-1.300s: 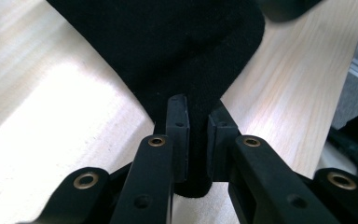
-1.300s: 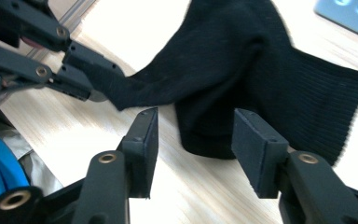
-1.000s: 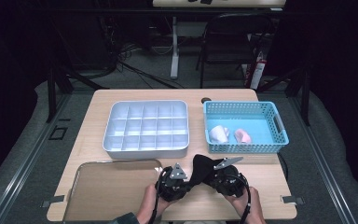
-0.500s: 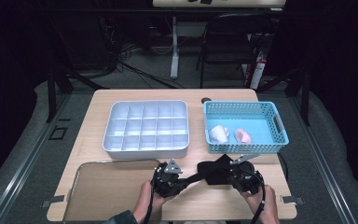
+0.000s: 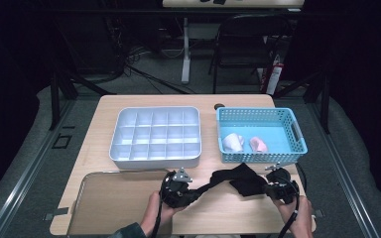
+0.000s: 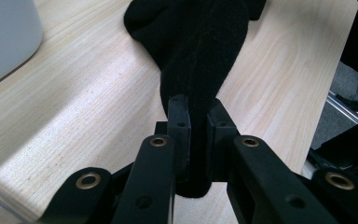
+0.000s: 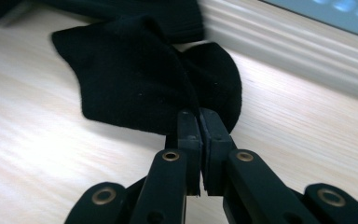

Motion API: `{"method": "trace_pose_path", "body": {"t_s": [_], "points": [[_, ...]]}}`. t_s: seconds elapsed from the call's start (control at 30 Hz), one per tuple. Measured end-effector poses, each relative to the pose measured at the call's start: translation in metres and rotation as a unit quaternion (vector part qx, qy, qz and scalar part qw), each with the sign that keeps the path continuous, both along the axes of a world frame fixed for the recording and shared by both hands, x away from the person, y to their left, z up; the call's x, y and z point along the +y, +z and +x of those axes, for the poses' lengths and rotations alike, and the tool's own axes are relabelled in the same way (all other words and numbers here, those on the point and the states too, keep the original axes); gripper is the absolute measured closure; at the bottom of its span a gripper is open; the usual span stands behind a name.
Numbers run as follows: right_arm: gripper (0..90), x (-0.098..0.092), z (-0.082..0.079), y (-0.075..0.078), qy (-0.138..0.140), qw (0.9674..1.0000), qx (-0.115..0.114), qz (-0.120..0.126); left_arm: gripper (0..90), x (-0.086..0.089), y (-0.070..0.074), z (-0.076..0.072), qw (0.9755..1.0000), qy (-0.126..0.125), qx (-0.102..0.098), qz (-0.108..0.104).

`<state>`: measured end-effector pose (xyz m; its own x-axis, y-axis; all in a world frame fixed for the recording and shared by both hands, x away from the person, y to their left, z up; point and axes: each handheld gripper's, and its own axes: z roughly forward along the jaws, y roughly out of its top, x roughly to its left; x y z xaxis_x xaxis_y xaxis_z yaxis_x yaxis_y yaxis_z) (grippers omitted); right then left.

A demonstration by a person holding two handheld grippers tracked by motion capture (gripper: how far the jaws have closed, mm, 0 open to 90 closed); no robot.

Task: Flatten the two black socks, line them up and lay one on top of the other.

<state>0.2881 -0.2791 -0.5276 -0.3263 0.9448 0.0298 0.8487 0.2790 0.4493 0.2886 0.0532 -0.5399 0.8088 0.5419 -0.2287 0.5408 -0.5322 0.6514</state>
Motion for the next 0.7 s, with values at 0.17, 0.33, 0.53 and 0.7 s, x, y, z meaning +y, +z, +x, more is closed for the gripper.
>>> {"method": "trace_pose_path", "body": {"t_s": [0.17, 0.33, 0.53, 0.7], "points": [[86.8, -0.015, 0.003, -0.002, -0.020, 0.9998, 0.002, 0.002, 83.0, 0.000, 0.000, 0.000, 1.0000, -0.002, 0.000, -0.001], [70.4, -0.011, 0.000, 0.005, -0.005, 0.9998, -0.020, 0.007, 83.0, -0.001, 0.000, 0.000, 0.9999, -0.006, 0.004, -0.009], [62.3, 0.014, -0.007, 0.021, 0.047, 0.9963, -0.069, 0.021, 83.0, -0.001, 0.001, 0.000, 0.9999, -0.006, 0.003, -0.012], [59.4, 0.053, 0.001, 0.018, 0.118, 0.9897, -0.080, 0.015, 83.0, -0.001, 0.001, 0.000, 0.9999, -0.005, 0.000, -0.013]]}}
